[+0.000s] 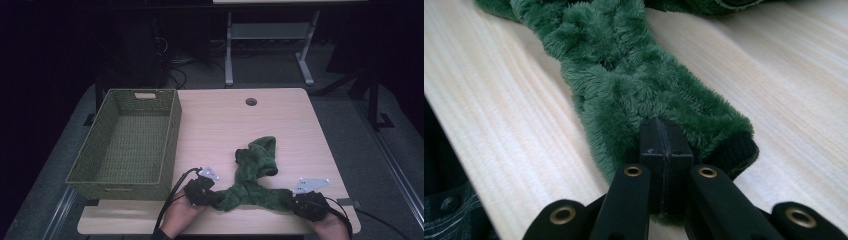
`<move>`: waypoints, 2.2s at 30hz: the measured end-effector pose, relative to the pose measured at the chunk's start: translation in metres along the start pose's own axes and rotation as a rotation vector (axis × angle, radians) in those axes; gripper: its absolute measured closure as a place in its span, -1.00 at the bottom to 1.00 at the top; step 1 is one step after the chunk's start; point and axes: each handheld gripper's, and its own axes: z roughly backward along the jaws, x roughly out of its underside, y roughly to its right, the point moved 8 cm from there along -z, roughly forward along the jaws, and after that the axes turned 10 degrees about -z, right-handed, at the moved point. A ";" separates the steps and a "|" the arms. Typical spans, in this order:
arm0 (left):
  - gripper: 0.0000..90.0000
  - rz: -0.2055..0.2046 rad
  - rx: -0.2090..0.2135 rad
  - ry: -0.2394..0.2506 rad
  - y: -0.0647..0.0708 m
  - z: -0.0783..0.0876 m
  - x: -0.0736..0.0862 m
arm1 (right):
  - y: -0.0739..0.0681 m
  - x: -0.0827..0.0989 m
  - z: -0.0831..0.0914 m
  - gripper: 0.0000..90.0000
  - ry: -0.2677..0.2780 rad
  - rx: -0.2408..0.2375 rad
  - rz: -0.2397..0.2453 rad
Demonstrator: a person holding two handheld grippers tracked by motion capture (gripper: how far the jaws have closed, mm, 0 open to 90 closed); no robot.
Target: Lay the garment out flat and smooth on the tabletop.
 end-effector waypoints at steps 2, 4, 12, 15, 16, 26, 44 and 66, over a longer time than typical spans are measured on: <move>0.88 -0.006 -0.003 0.012 -0.001 0.005 -0.005 | 0.000 -0.002 0.002 0.91 0.005 -0.007 0.001; 0.77 -0.006 -0.013 0.032 -0.003 0.010 -0.010 | 0.001 -0.007 0.005 0.84 0.021 -0.013 -0.012; 0.35 -0.016 -0.067 0.059 -0.021 0.020 -0.035 | 0.016 -0.035 0.018 0.59 0.112 0.022 -0.041; 0.19 -0.018 -0.080 0.081 -0.034 0.018 -0.049 | 0.022 -0.041 0.016 0.55 0.121 0.017 -0.054; 0.17 -0.017 -0.078 0.088 -0.044 0.015 -0.056 | 0.022 -0.043 0.015 0.54 0.121 0.009 -0.063; 0.13 -0.015 -0.088 0.130 -0.081 -0.004 -0.088 | 0.029 -0.057 0.003 0.51 0.113 0.010 -0.055; 0.86 -0.064 0.008 0.136 -0.086 -0.034 -0.104 | 0.038 -0.072 -0.010 0.76 0.123 0.036 -0.061; 0.93 0.017 -0.197 0.195 -0.092 0.050 -0.088 | 0.055 -0.136 0.028 0.94 0.214 0.124 0.021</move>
